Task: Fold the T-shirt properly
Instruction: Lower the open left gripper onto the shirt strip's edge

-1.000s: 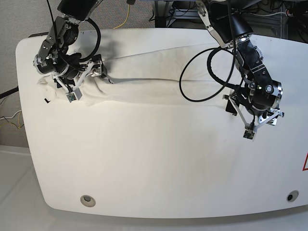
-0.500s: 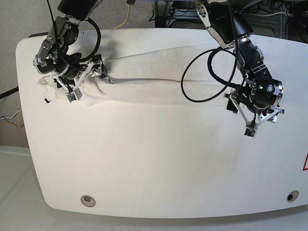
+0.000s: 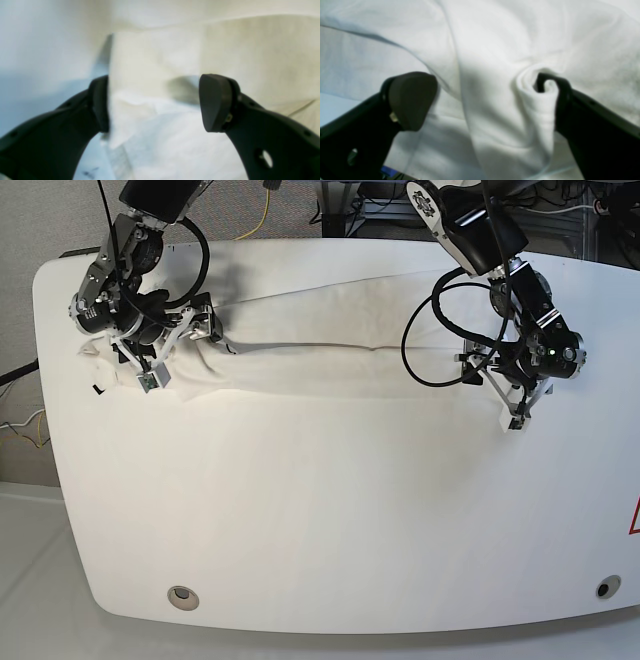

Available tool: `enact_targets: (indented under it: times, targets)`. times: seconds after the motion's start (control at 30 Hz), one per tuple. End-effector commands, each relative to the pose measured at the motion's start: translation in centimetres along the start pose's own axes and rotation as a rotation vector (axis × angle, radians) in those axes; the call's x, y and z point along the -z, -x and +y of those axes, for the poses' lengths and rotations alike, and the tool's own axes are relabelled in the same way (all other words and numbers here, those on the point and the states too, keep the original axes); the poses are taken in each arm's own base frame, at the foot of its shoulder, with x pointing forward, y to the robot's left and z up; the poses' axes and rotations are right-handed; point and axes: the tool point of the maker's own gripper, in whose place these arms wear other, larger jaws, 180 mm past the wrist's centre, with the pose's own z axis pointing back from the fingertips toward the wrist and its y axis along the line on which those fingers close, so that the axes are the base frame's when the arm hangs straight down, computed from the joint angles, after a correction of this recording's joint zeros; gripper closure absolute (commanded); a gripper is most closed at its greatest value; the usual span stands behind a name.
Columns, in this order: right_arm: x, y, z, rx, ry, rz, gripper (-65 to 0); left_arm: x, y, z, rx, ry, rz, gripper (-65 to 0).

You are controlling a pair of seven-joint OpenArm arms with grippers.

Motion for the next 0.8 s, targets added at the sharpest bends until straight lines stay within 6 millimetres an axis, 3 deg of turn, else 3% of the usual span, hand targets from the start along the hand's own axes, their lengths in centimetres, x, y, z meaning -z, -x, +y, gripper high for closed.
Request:
enact_targets:
  times: [0.0,0.17,0.23,0.3,0.43,0.77]
  targets:
    - [-0.1,2.1,-0.9,0.004,0.039,0.101,-64.4,-0.9,-2.6,0.5,0.008,0.003,-0.089,-47.4]
    - [-0.1,2.0,-0.8,0.005,0.038,0.099,-64.4,-1.0,-2.8,0.4,0.007,0.013,-0.100,-46.3]
    - [-0.1,1.9,-0.8,0.005,0.037,0.097,-64.4,-1.0,-2.9,0.4,0.008,0.014,-0.102,-41.5]
    - [-0.1,1.9,-0.8,0.005,0.036,0.096,-64.4,-1.0,-2.9,0.4,0.008,0.014,-0.102,-30.9]
    - [0.0,1.9,-0.7,0.006,0.034,0.096,-64.4,-0.9,-2.9,0.2,0.014,0.017,-0.097,-2.9]
    - [-0.1,1.9,-0.8,0.005,0.037,0.097,-64.4,-1.0,-3.5,-0.7,0.056,0.024,-0.101,-3.4]
